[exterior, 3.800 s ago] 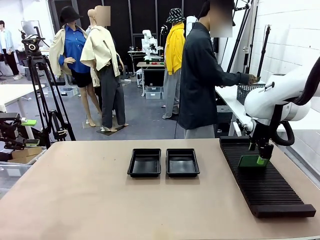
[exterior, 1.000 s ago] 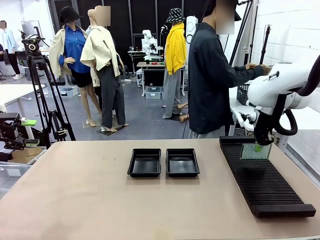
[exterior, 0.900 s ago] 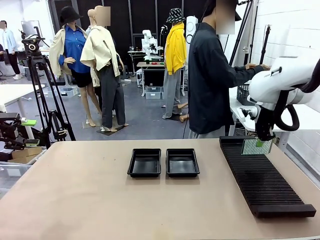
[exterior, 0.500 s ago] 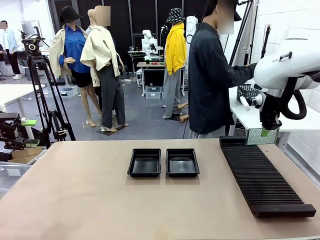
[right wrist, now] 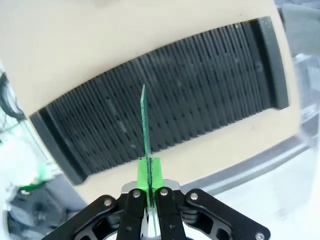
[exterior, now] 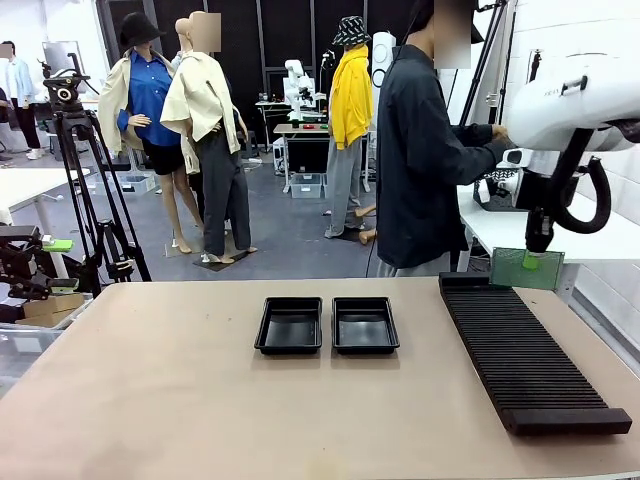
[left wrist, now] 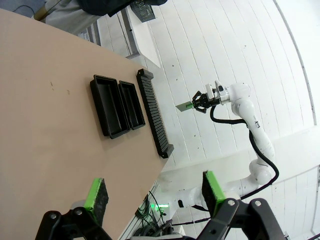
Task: Inspect and transfer BCBs to ESD trays.
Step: Pick up the Blank PCB from the PCB Rack and place it in the left ESD tray.
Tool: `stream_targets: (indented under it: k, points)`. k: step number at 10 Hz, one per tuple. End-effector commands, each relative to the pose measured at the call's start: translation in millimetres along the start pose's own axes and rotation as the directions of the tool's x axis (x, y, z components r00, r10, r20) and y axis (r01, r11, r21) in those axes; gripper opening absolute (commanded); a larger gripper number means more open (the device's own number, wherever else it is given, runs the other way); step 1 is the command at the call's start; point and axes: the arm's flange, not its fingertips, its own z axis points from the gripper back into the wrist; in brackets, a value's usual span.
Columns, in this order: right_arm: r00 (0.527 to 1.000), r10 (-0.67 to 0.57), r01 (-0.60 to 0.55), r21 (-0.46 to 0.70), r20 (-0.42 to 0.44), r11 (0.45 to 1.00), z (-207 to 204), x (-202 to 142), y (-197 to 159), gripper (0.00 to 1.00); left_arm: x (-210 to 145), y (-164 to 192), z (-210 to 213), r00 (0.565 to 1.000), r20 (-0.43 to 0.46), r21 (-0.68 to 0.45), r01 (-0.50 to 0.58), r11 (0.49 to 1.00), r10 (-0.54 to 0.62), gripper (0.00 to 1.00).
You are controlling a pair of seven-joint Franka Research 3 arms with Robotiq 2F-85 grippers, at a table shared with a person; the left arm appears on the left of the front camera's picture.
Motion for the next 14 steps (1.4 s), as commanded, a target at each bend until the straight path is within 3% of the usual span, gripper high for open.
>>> stream_targets:
  k: [1, 3, 6, 7, 11, 12, 14]
  points:
    - [0.945, -0.310, 0.301, 0.100, 0.100, 0.948, 10, 29, 2, 0.00, 1, -2, 1, 1.000, 0.008, 0.007, -0.014, 1.000, 0.014, 1.00]
    - [0.826, -0.549, 0.516, 0.220, 0.127, 0.828, 15, 48, 13, 0.00, 1, -2, 1, 1.000, 0.008, 0.007, -0.014, 1.000, 0.014, 1.00]
    - [0.654, -0.742, 0.678, 0.323, 0.144, 0.660, 11, 70, 27, 0.00, 1, -2, 1, 1.000, 0.008, 0.007, -0.014, 1.000, 0.014, 1.00]
    - [0.599, -0.793, 0.718, 0.366, 0.106, 0.592, 6, 79, 33, 0.00, 1, -2, 1, 1.000, 0.008, 0.007, -0.014, 1.000, 0.014, 1.00]
    - [0.508, -0.852, 0.688, 0.533, 0.131, 0.492, -26, 119, 48, 0.00, 1, -2, 1, 1.000, 0.008, 0.007, -0.014, 1.000, 0.014, 1.00]
    - [0.516, -0.847, 0.649, 0.587, 0.130, 0.485, -34, 130, 49, 0.00, 1, -2, 1, 1.000, 0.008, 0.007, -0.014, 1.000, 0.014, 1.00]
    - [0.480, -0.867, 0.644, 0.619, 0.131, 0.450, -52, 154, 53, 0.00, 1, -2, 1, 1.000, 0.008, 0.007, -0.014, 1.000, 0.014, 1.00]
